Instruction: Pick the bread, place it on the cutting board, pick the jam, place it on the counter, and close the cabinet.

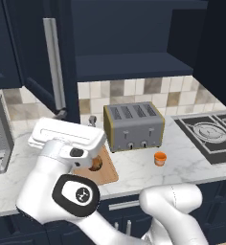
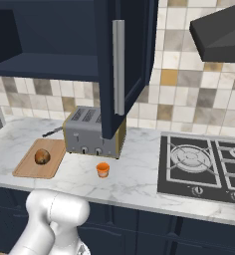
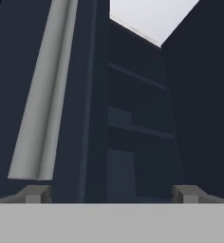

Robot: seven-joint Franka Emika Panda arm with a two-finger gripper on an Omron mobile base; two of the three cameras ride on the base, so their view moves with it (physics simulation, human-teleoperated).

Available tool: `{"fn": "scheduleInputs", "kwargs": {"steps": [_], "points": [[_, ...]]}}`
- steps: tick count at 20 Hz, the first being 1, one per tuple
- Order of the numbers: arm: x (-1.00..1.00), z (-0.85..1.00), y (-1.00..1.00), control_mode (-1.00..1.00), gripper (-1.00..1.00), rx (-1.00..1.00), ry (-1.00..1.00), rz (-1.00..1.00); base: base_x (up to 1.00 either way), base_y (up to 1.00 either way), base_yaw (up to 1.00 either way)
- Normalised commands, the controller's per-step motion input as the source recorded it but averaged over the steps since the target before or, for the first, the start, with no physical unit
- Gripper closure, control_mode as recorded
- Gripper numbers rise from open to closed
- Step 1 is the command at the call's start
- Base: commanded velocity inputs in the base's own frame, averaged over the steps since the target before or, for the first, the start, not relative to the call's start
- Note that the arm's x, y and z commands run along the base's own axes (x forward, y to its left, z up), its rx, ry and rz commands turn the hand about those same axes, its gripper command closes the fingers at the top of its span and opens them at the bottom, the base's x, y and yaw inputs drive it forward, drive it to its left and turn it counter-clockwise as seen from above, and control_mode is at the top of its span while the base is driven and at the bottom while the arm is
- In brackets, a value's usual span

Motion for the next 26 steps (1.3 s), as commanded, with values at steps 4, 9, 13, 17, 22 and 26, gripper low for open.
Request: {"fn": "scheduleInputs", "kwargs": {"steps": [4,9,13,17,22,26], "points": [[0.12,0.00,-0.24,-1.00,-1.00,0.00,0.00,-0.03,0.00,0.00,0.00],[0.20,0.00,-0.23,-1.00,-1.00,0.00,0.00,-0.04,0.00,0.00,0.00],[0.24,0.00,-0.22,-1.00,-1.00,0.00,0.00,-0.05,0.00,0.00,0.00],[0.34,0.00,-0.18,-1.00,-1.00,0.00,0.00,-0.08,0.00,0.00,0.00],[0.38,0.00,-0.12,-1.00,-1.00,0.00,0.00,-0.09,0.00,0.00,0.00],[0.34,0.00,-0.13,-1.00,-1.00,0.00,0.00,-0.09,0.00,0.00,0.00]]}}
